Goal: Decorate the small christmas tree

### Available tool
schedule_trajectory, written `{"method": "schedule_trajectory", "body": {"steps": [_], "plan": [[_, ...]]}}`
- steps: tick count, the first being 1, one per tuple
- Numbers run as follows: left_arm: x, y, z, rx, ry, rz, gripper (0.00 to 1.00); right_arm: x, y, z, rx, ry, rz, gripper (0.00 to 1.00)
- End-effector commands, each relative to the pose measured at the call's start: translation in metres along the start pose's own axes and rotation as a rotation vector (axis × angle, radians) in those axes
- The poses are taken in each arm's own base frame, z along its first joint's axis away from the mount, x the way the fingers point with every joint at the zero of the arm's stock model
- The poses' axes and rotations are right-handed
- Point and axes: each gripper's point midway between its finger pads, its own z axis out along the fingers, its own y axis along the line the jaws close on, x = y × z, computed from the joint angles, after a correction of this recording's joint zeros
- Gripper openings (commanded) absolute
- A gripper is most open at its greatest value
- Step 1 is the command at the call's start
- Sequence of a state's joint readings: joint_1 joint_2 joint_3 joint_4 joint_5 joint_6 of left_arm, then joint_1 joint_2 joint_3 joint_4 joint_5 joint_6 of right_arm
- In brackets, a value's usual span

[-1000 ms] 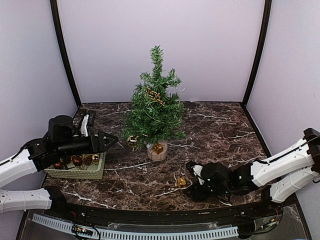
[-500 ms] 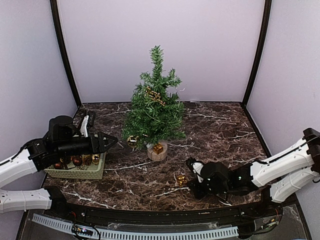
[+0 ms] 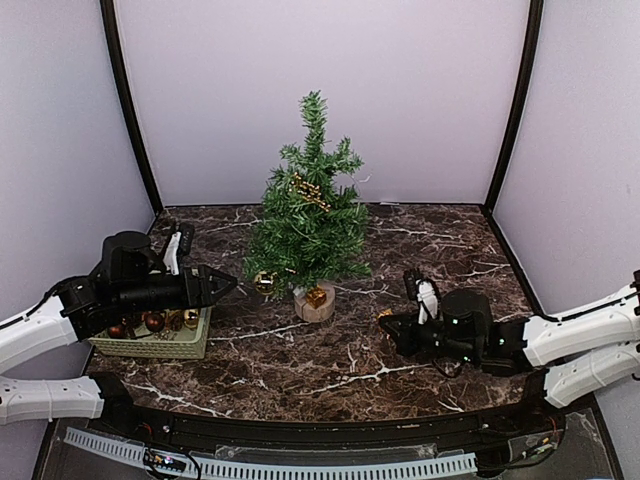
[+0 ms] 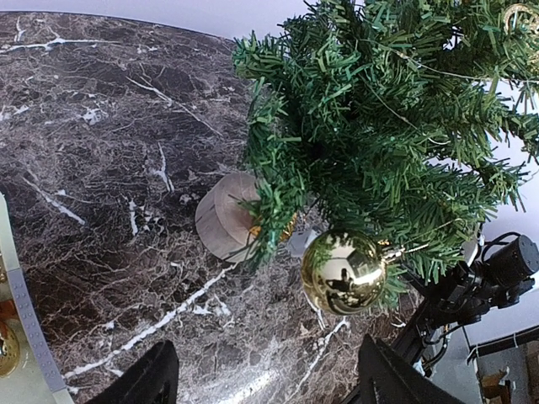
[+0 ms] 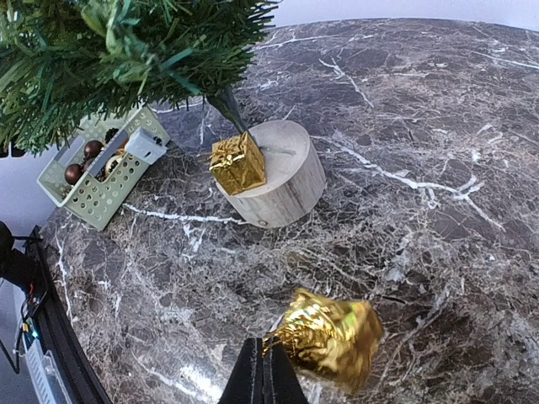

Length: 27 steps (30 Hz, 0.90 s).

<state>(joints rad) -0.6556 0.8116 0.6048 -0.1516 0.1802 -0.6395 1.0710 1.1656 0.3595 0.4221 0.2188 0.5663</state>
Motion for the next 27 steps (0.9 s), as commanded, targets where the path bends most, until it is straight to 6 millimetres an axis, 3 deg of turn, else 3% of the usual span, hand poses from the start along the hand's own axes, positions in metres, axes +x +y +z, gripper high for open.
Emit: {"method": "schedule_trajectory", "body": {"steps": [1, 9, 19, 27], "plan": [[0.001, 0.000, 0.002, 0.010, -0.002, 0.015, 0.76, -0.027, 0.014, 0.007, -0.098, -0.113, 0.028, 0.00], [0.009, 0.030, 0.003, -0.103, -0.017, -0.056, 0.76, -0.046, 0.019, 0.033, -0.156, -0.182, 0.031, 0.00], [0.017, 0.024, 0.010, -0.039, 0.016, -0.053, 0.76, -0.058, 0.032, 0.078, -0.217, -0.224, -0.004, 0.00], [0.030, 0.012, 0.009, 0.068, 0.042, -0.013, 0.76, -0.042, 0.041, 0.091, -0.277, -0.153, -0.006, 0.00]]}}
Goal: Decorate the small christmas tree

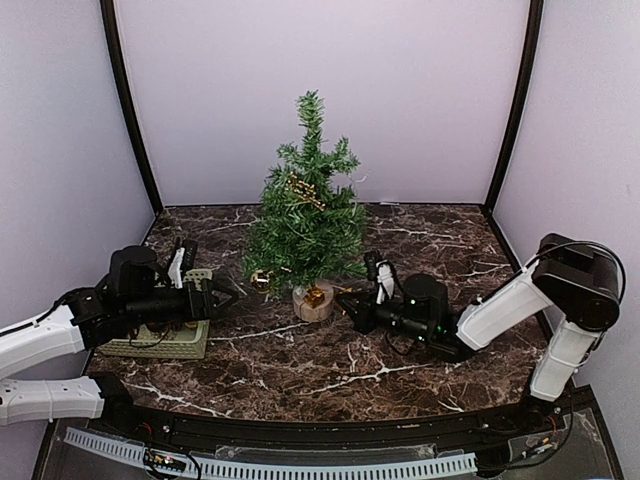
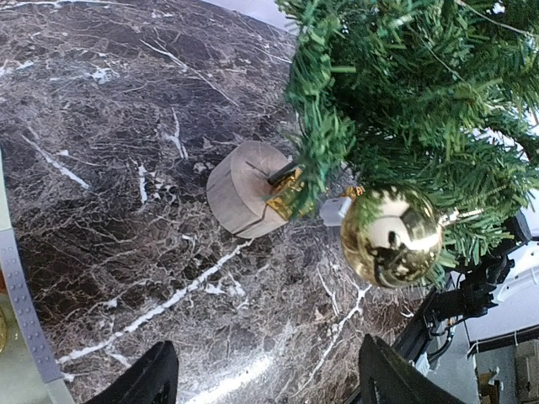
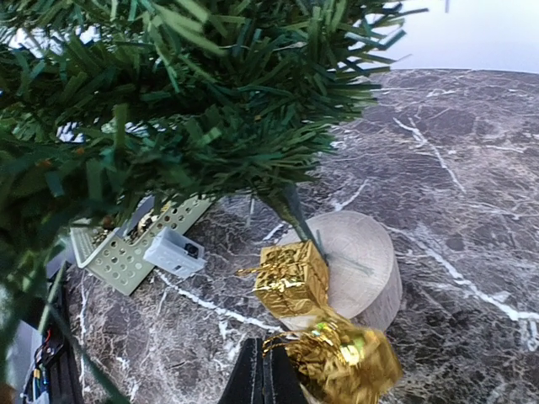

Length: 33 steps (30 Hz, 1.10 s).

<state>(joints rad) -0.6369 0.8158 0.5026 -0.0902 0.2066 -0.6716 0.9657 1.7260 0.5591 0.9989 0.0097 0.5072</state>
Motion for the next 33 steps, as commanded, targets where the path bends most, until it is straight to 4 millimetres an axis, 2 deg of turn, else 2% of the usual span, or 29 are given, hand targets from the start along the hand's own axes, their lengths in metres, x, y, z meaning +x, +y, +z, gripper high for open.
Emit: {"method": "schedule_trajectory", "body": {"steps": [1, 5, 11, 14, 15, 19, 21, 24, 29, 33], "plan": [[0.009, -0.008, -0.001, 0.085, 0.011, 0.042, 0.76, -0.005, 0.014, 0.000, -0.084, -0.007, 0.017, 0.00], [0.019, -0.001, 0.000, 0.076, 0.030, 0.045, 0.76, 0.014, 0.009, -0.015, -0.074, 0.053, 0.079, 0.00], [0.027, 0.005, 0.003, 0.066, 0.055, 0.042, 0.76, 0.049, -0.010, -0.030, -0.001, 0.170, 0.097, 0.00], [0.027, 0.005, 0.003, 0.061, 0.054, 0.050, 0.76, 0.058, -0.015, -0.036, 0.019, 0.192, 0.101, 0.00], [0.026, 0.006, 0.003, 0.059, 0.053, 0.050, 0.76, 0.060, -0.017, -0.037, 0.026, 0.200, 0.100, 0.04], [0.027, 0.007, 0.003, 0.053, 0.055, 0.049, 0.77, 0.059, -0.018, -0.042, 0.042, 0.208, 0.093, 0.45], [0.026, 0.007, 0.003, 0.048, 0.053, 0.048, 0.77, 0.056, -0.018, -0.048, 0.055, 0.203, 0.088, 0.58], [0.025, 0.009, 0.001, 0.036, 0.048, 0.049, 0.78, 0.052, -0.018, -0.058, 0.086, 0.211, 0.053, 0.64], [0.024, 0.011, -0.001, 0.027, 0.038, 0.049, 0.79, 0.043, -0.039, -0.076, 0.221, 0.178, -0.002, 0.71], [0.025, 0.011, 0.000, 0.030, 0.041, 0.048, 0.79, 0.045, -0.054, -0.075, 0.307, 0.197, -0.047, 0.72]]}}
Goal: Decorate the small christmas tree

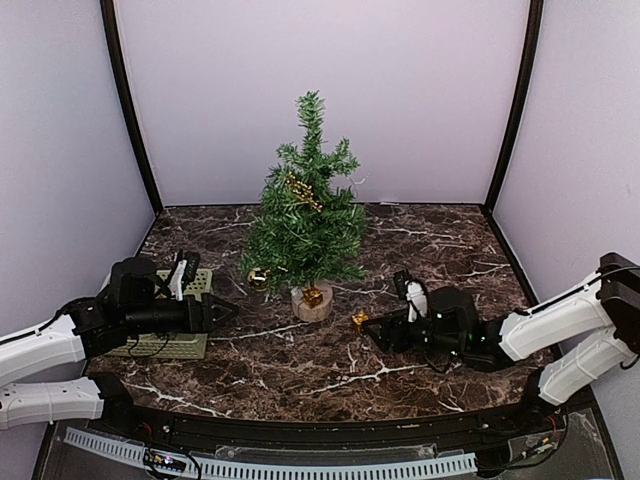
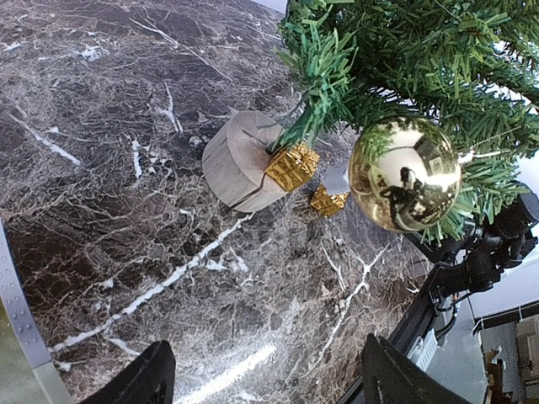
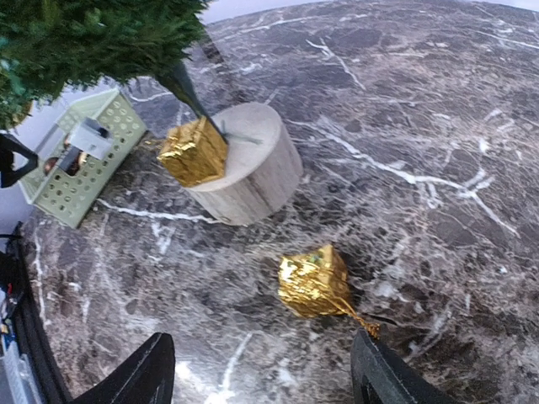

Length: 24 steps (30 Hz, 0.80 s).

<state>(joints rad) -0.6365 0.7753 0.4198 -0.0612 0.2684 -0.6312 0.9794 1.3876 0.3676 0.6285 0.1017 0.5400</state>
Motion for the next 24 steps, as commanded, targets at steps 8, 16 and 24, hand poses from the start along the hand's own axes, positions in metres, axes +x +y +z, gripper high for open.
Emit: {"method": "schedule_trajectory", "body": {"steps": [8, 16, 24], "plan": [[-0.001, 0.004, -0.001, -0.020, -0.004, 0.013, 0.79, 0.016, -0.027, 0.031, 0.170, 0.033, -0.142, 0.71], [0.001, 0.009, -0.002, -0.042, 0.001, 0.009, 0.79, 0.014, -0.027, 0.047, 0.186, 0.004, -0.230, 0.62], [0.002, 0.010, 0.002, -0.047, 0.016, 0.011, 0.80, 0.020, -0.033, 0.062, 0.208, 0.010, -0.273, 0.59]]}}
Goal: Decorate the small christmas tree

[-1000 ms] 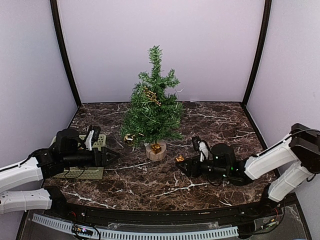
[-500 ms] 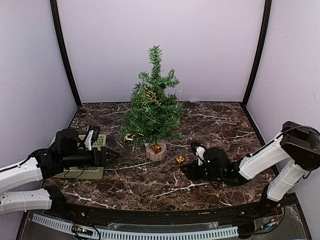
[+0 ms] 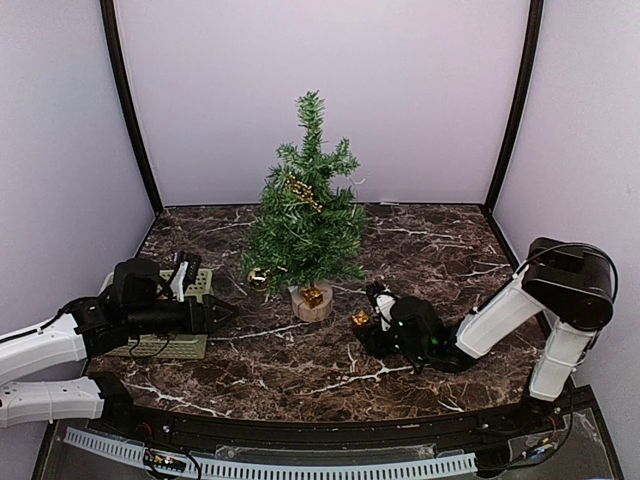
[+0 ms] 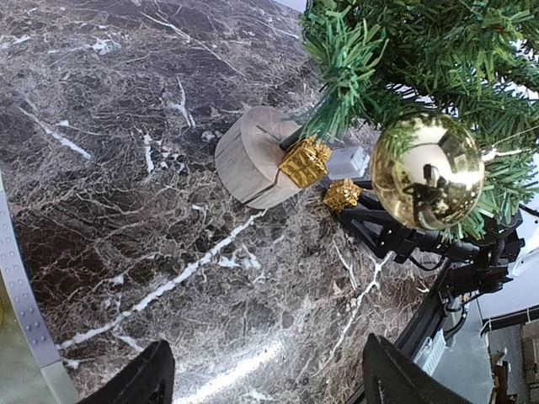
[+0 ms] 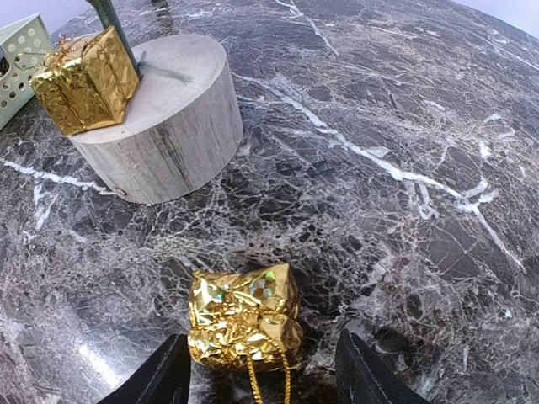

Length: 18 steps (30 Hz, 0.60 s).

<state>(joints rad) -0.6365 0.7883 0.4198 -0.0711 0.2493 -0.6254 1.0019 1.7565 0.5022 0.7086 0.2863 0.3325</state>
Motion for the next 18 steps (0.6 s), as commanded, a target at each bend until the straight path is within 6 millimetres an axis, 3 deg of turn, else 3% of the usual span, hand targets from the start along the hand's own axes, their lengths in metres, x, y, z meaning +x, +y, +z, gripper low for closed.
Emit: {"method": "schedule_trajectory", "body": {"steps": [1, 11, 18], "plan": [[-0.001, 0.004, 0.000, -0.020, 0.009, 0.012, 0.80, -0.015, 0.004, 0.004, 0.008, -0.067, -0.022, 0.59], [-0.001, 0.004, 0.002, -0.024, 0.016, 0.011, 0.80, -0.016, 0.006, 0.005, -0.014, -0.103, -0.016, 0.37], [-0.001, 0.004, 0.002, -0.027, 0.023, 0.011, 0.80, -0.032, 0.004, -0.005, -0.026, -0.141, 0.010, 0.35]]}}
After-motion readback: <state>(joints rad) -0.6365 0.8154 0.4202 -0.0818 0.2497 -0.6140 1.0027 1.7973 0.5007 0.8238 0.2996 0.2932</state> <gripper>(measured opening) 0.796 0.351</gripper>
